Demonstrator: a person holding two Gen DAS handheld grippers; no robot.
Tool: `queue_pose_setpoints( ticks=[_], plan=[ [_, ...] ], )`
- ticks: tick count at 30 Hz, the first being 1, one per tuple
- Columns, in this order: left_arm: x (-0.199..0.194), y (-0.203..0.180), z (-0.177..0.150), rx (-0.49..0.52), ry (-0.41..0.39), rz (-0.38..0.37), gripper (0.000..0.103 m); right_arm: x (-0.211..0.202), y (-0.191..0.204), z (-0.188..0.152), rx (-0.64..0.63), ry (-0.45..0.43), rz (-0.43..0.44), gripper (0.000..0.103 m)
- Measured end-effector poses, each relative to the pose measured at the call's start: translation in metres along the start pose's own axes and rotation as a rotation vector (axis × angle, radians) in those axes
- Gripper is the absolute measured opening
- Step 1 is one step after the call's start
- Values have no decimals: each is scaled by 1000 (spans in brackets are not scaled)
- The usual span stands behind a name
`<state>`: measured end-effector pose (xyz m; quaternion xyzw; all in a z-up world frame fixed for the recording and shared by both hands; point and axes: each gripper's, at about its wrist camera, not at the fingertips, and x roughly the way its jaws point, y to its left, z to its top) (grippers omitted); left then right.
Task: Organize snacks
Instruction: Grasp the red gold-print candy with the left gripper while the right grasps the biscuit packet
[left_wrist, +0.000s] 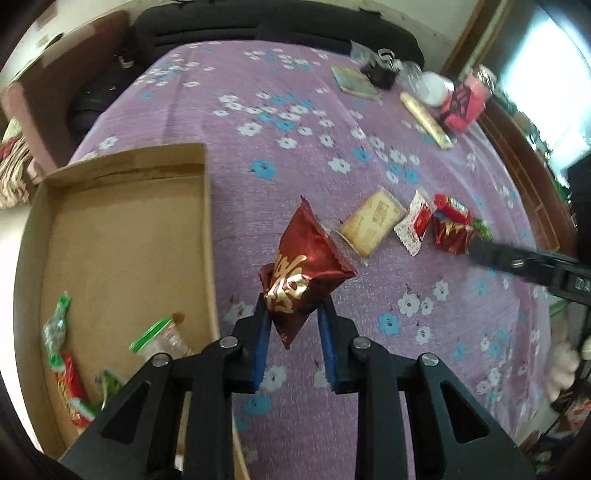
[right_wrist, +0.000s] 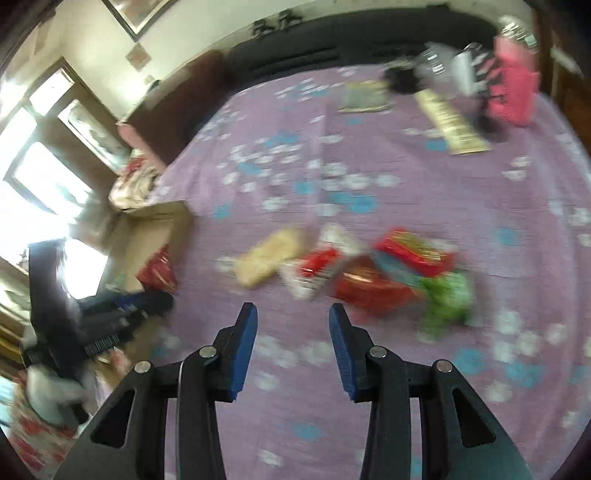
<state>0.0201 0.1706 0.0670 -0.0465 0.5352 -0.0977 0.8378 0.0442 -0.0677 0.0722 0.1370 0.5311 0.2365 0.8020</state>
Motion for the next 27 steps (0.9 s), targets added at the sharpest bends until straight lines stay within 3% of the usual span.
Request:
queue_pose_setpoints(
  ticks=[2, 4, 13, 21, 27],
  plan=[
    [-11, 6, -5, -34, -23, -6, 27, 21, 2, 6, 89, 45, 80, 41],
    [-21, 11, -11, -54, -40, -4, 27, 40, 5, 13, 137, 50, 75, 41],
    [-51, 37, -34, -112, -90, 1, 27, 81, 14, 40, 265, 29, -123, 42],
    [-75, 77, -56, -162, -117, 6, 27, 97, 45, 48, 199, -28, -367, 42],
    [-86, 116, -75, -220, -129, 2, 27, 94, 32, 40, 270, -7, -385, 43]
  ],
)
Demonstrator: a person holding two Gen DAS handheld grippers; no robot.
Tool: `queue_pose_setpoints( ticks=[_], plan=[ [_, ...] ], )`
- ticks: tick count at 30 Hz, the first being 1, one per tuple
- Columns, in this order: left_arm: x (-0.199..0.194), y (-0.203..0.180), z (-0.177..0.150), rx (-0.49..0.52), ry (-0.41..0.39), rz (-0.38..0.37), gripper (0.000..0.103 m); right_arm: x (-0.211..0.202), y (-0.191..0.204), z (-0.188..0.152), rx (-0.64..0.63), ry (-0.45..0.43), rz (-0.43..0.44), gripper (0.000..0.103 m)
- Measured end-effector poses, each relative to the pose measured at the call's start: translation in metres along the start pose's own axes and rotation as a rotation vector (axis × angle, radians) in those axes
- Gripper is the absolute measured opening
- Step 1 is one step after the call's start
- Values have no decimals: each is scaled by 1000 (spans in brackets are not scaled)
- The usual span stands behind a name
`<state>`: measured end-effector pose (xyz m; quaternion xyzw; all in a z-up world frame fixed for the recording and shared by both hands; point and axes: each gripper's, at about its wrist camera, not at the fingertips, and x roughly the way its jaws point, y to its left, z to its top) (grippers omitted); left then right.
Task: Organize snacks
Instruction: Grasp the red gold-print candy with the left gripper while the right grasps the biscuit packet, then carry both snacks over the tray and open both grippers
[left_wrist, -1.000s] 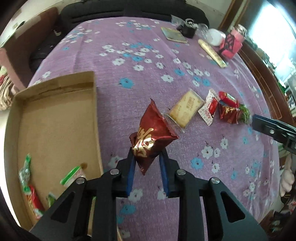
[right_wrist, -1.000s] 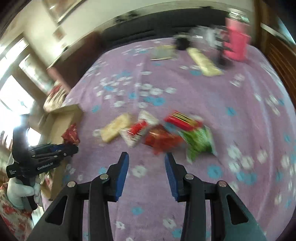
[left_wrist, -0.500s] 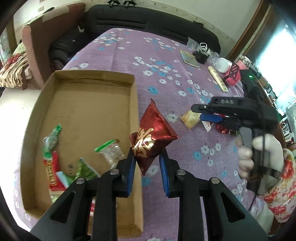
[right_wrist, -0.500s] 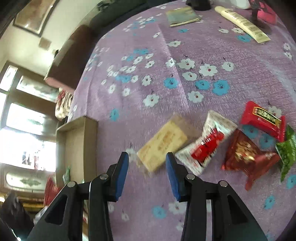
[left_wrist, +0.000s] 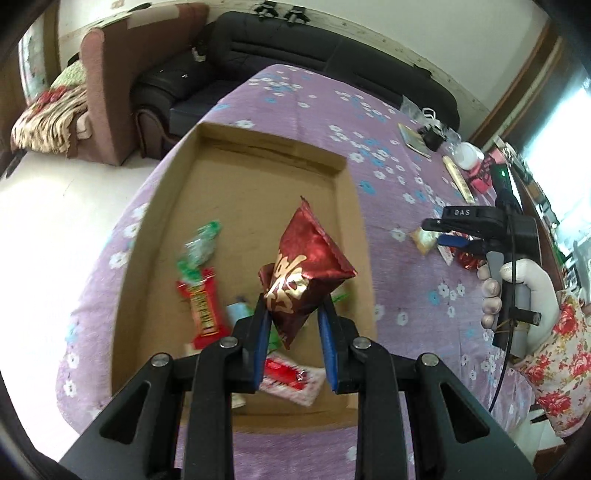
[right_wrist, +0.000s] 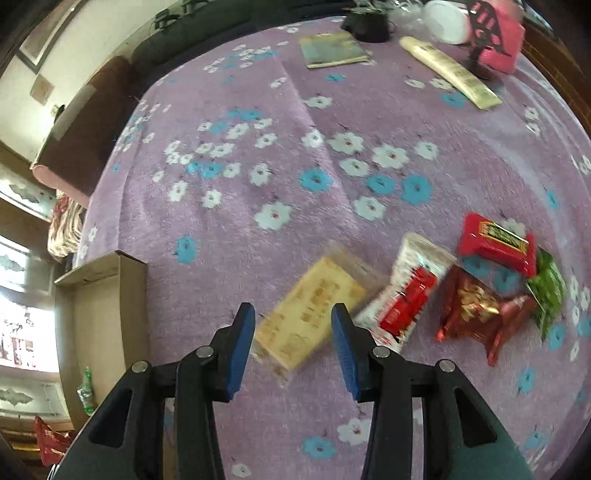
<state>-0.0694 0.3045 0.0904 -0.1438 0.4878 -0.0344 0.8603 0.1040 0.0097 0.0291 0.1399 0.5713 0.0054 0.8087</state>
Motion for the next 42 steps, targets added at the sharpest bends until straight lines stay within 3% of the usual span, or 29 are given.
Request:
queue_pose_setpoints(
  ticks=[6, 11, 13, 14, 22, 27, 33, 42],
  plan=[
    [-5, 22, -5, -25, 4, 8, 27, 8, -1, 7, 70, -13, -45, 58],
    [-10, 31, -5, -24, 3, 15, 27, 14, 16, 15, 28, -48, -113, 60],
    [-11, 35, -5, -28, 3, 16, 27, 16, 23, 14, -25, -58, -160, 54],
    [-11, 37, -5, -28, 3, 19, 27, 15, 25, 13, -44, -63, -160, 39],
    [-8, 60, -8, -64, 28, 62, 27, -9, 28, -7, -103, -67, -35, 33],
    [2, 61, -8, -61, 51, 72, 27, -45, 76, -34, -243, -91, 117, 33],
    [8, 57, 7, -62, 45, 33, 27, -35, 139, -70, -390, 20, 281, 33],
    [47, 51, 42, -26, 86, 26, 27, -2, 161, -88, -450, 67, 296, 33]
  ],
)
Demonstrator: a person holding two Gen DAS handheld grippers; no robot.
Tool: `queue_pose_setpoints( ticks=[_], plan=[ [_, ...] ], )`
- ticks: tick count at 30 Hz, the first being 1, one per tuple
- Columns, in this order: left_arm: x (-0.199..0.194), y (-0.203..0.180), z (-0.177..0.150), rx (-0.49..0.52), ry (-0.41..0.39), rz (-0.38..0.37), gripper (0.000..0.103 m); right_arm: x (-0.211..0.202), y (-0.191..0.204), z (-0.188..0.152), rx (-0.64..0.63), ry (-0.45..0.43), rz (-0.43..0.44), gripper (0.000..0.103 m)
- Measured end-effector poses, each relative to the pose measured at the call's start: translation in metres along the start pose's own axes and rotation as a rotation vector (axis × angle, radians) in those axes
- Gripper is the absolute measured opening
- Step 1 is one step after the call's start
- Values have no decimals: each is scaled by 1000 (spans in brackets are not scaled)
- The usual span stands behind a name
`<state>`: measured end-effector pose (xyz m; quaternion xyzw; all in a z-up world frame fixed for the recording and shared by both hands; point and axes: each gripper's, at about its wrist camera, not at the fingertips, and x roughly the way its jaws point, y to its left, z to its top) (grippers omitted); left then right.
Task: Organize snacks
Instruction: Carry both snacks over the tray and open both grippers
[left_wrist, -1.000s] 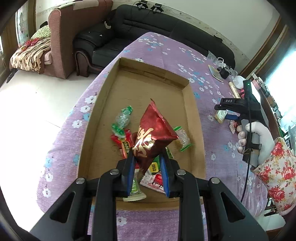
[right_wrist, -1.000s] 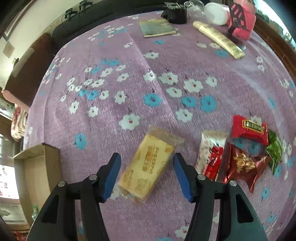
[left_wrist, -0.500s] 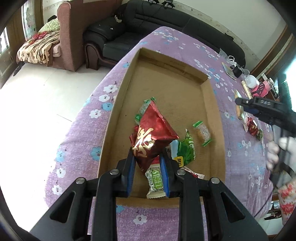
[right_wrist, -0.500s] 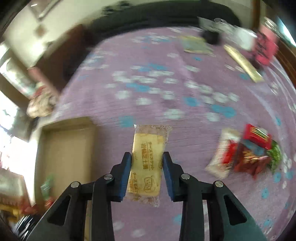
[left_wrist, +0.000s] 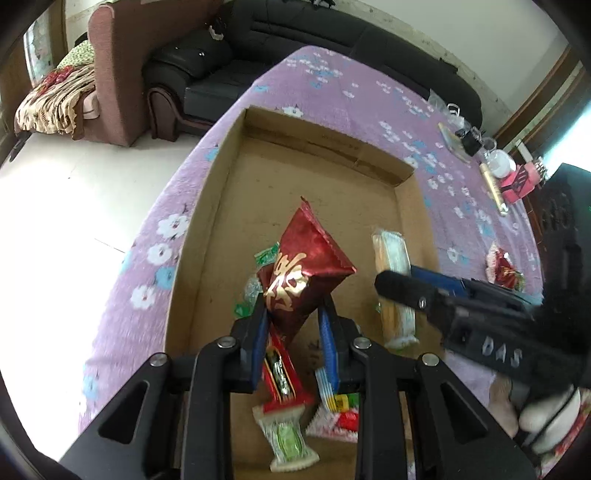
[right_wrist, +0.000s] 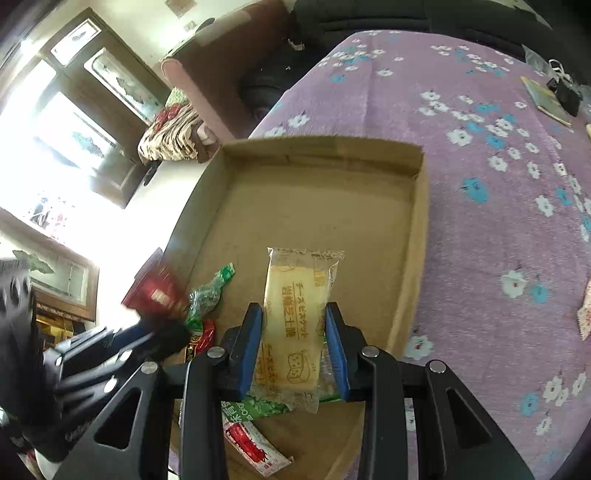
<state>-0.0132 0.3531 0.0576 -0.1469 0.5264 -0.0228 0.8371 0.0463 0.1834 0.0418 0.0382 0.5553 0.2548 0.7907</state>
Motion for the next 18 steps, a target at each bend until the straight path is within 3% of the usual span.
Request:
queue_pose_setpoints(
  ticks=[7, 12, 15, 18],
  plan=[
    [0, -3, 0, 8, -2, -18, 38, 12, 9, -3, -11, 26, 2, 33],
    [-20, -6, -2, 24, -45, -2, 43, -2, 16, -2, -39, -11, -4, 33],
    [-42, -12, -5, 41, -114, 60, 48, -17, 16, -1, -65, -45, -19, 34],
    [-69, -27, -10, 92, -222, 196, 62, -32, 13, -6, -53, -74, -22, 35]
  ],
)
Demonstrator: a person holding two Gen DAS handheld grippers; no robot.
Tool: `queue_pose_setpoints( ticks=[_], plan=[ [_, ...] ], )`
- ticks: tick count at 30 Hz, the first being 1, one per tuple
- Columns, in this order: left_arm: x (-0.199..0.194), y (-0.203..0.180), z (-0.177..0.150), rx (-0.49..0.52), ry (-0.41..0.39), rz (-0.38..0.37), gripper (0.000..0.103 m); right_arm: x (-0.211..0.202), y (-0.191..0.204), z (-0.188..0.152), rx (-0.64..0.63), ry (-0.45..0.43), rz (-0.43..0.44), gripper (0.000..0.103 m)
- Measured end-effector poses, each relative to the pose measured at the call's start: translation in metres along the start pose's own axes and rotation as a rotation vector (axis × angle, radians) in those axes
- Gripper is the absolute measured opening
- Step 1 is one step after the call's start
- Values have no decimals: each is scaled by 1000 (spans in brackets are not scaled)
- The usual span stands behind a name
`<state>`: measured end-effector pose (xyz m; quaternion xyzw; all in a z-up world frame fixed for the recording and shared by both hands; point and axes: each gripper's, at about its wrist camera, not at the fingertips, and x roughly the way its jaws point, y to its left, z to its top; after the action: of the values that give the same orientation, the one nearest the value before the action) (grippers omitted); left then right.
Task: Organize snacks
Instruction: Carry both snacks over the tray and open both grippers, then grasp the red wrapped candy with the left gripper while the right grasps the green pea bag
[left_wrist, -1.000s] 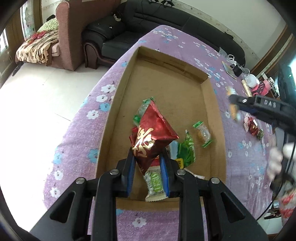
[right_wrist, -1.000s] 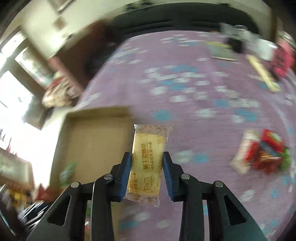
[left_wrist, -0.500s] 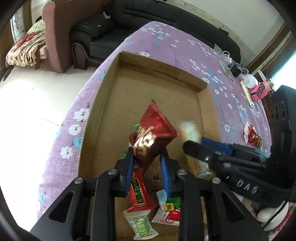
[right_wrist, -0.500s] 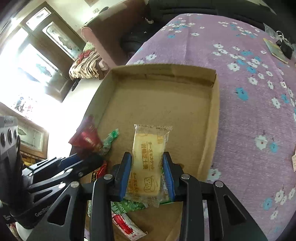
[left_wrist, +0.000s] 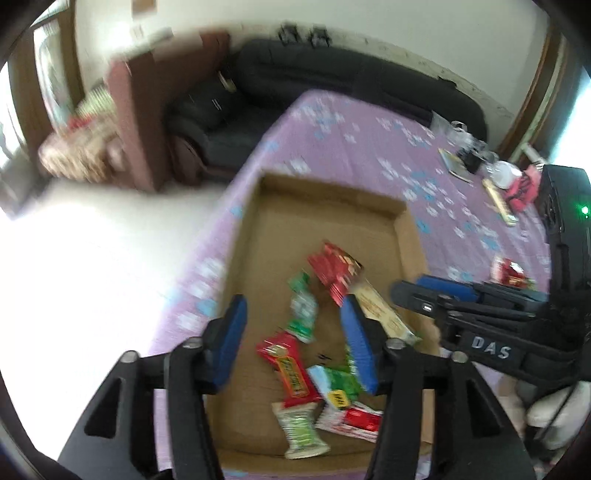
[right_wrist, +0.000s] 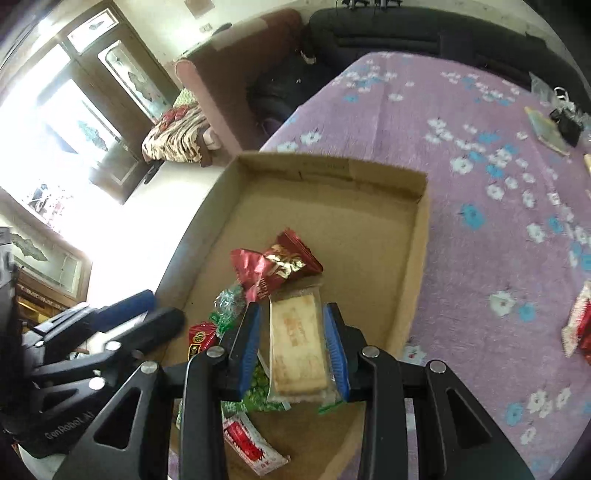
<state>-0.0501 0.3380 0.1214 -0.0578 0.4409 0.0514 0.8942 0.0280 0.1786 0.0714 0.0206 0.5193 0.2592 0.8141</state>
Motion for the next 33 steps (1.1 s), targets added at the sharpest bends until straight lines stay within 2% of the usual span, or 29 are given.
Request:
queue_pose_setpoints(
  ticks=[2, 4, 6, 12, 20, 22, 27, 33],
  plan=[
    [-19, -7, 0, 26, -75, 82, 81, -11, -2, -4, 6, -17, 6, 35],
    [-35, -10, 1, 24, -131, 117, 89, -22, 0, -10, 14, -38, -1, 35],
    [-40, -10, 4, -2, -137, 98, 89, -28, -3, -16, 42, -45, -5, 37],
    [-29, -23, 5, -7, -62, 60, 89, -37, -18, -32, 85, -28, -31, 37],
    [-24, -80, 1, 100, -19, 68, 89, -65, -69, -57, 171, -40, -76, 37],
    [-25, -98, 0, 132, -18, 94, 89, -73, -86, -62, 187, -46, -78, 37],
    [-25, -133, -1, 160, 4, 95, 89, -95, -137, -77, 245, -63, -85, 37],
    [-13, -167, -4, 108, 60, -29, 89, -141, -227, -88, 350, -131, -146, 37]
  ],
)
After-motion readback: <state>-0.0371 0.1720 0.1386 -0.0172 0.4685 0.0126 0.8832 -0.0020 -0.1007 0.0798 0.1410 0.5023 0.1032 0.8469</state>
